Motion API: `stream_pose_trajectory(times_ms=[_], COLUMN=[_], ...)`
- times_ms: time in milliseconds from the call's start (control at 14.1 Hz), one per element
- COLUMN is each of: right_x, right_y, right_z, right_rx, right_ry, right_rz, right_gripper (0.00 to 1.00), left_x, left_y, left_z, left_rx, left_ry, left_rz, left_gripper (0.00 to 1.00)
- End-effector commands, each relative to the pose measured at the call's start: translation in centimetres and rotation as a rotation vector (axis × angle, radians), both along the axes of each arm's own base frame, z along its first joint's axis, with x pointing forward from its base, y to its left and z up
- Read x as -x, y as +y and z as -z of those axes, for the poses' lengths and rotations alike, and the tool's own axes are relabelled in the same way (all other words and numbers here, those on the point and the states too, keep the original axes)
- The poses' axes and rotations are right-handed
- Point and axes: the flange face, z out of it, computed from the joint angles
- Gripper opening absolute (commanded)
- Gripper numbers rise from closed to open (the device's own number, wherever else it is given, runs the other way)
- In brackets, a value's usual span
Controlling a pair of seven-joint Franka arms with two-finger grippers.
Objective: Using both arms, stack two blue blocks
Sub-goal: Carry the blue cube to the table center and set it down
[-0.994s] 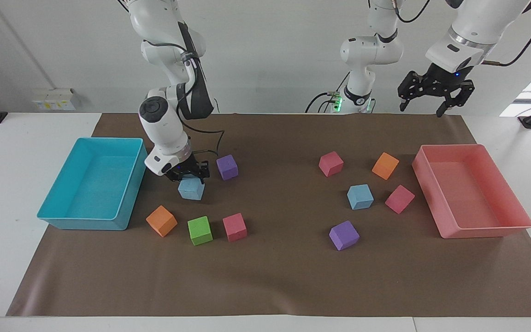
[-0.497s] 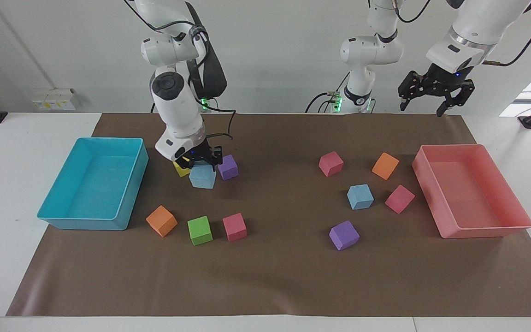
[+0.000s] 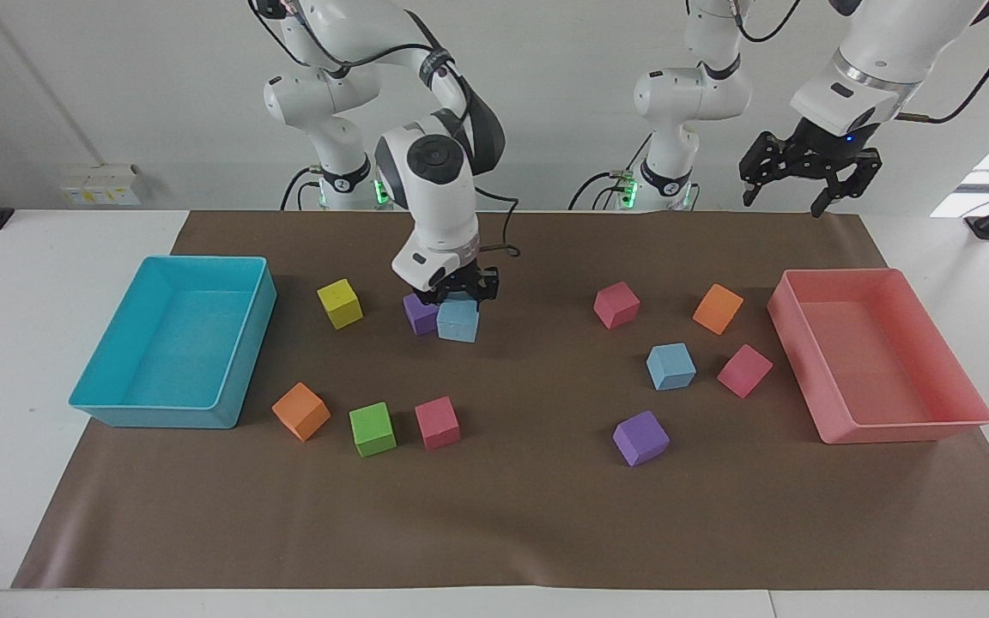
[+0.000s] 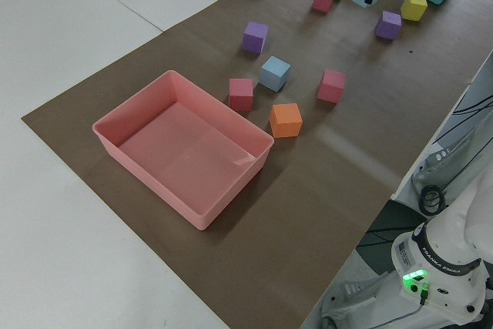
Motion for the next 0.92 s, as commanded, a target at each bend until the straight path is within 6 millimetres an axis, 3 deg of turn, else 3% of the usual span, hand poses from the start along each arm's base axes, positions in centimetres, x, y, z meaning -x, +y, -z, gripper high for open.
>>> stream_pose_trajectory(times_ms=[0, 213, 497, 639, 852], right_x=[-0.7, -0.9, -0.7, -0.5, 0.3], right_y=[5.0, 7.9, 9.4, 9.5, 9.0], right_z=[2.7, 5.2, 6.7, 6.7, 8.5], right_rx=[0.035, 0.023, -0.015, -0.019, -0.004], right_ry=[-0.025, -0.052, -0.090, -0.086, -0.063], right_rz=[0.006, -0.010, -0.048, -0.068, -0.106], right_gripper=[0.00, 0.00, 0.00, 0.00, 0.00], left_x=[0.7, 0.7, 0.5, 0.4, -0.2], left_y=[-0.2, -0.1, -0.1, -0.1, -0.2], left_z=[-0.1, -0.1, -0.3, -0.3, -0.5], left_rx=[0.013, 0.014, 0.017, 0.017, 0.025], left_ry=[0.001, -0.002, -0.020, -0.023, -0.065], left_rz=[-0.007, -0.007, -0.008, -0.010, -0.011], left_gripper=[1.00, 1.00, 1.00, 1.00, 1.00])
